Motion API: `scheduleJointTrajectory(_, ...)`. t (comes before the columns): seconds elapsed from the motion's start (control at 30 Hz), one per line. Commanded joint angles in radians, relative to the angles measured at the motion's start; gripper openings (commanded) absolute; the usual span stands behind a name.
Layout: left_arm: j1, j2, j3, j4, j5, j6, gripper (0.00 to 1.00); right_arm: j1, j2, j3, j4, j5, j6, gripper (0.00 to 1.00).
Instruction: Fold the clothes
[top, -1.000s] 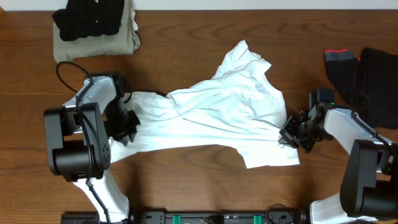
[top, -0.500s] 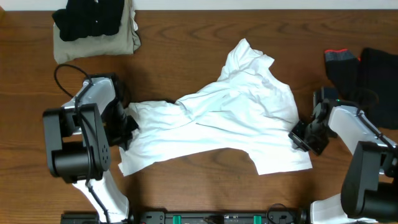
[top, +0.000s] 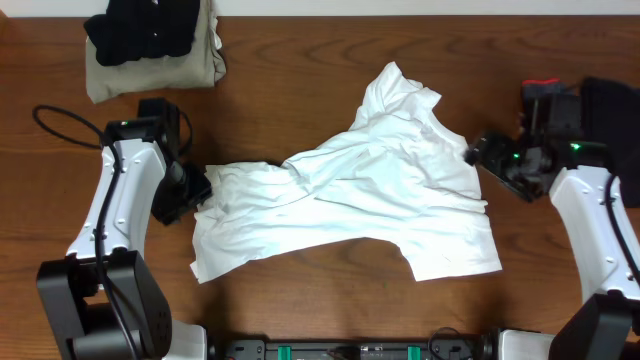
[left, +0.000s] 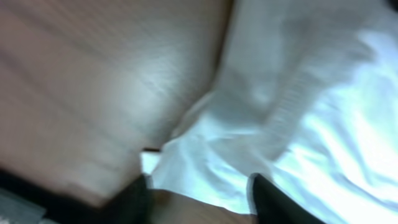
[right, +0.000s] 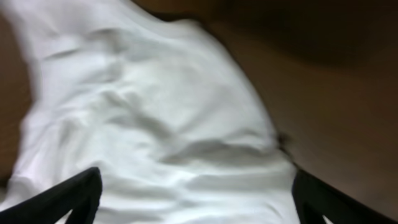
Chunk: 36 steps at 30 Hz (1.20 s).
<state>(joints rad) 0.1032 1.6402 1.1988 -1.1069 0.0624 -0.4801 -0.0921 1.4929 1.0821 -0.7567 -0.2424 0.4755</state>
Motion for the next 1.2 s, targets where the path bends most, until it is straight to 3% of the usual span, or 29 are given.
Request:
scheduleJointTrajectory(0.0, 0.002, -0.008, -0.004, 0.013, 0.167, 0.085, 0.68, 0.065, 0.04, 0.015, 0.066, -0.123, -0.056, 0.96)
scheduleJointTrajectory(0.23, -0.052, -0.008, -0.004, 0.037, 0.189, 0.091, 0.69, 0.198, 0.232, 0.187, 0.143, -0.158, -0.042, 0.92)
scheduleJointTrajectory(0.3, -0.073, -0.007, -0.004, 0.055, 0.188, 0.091, 0.83, 0.228, 0.303, 0.258, 0.136, -0.157, -0.042, 0.91)
scheduleJointTrajectory(0.47, -0.109, -0.007, -0.004, 0.093, 0.188, 0.091, 0.92, 0.27, 0.463, 0.38, 0.123, -0.084, 0.016, 0.84)
scheduleJointTrajectory(0.6, -0.108, 0.0, -0.004, 0.115, 0.188, 0.09, 0.93, 0.257, 0.528, 0.387, 0.119, -0.087, 0.087, 0.79)
scheduleJointTrajectory(1.17, -0.108, 0.158, -0.004, 0.217, 0.187, 0.084, 0.93, 0.258, 0.563, 0.387, 0.114, -0.074, 0.101, 0.82)
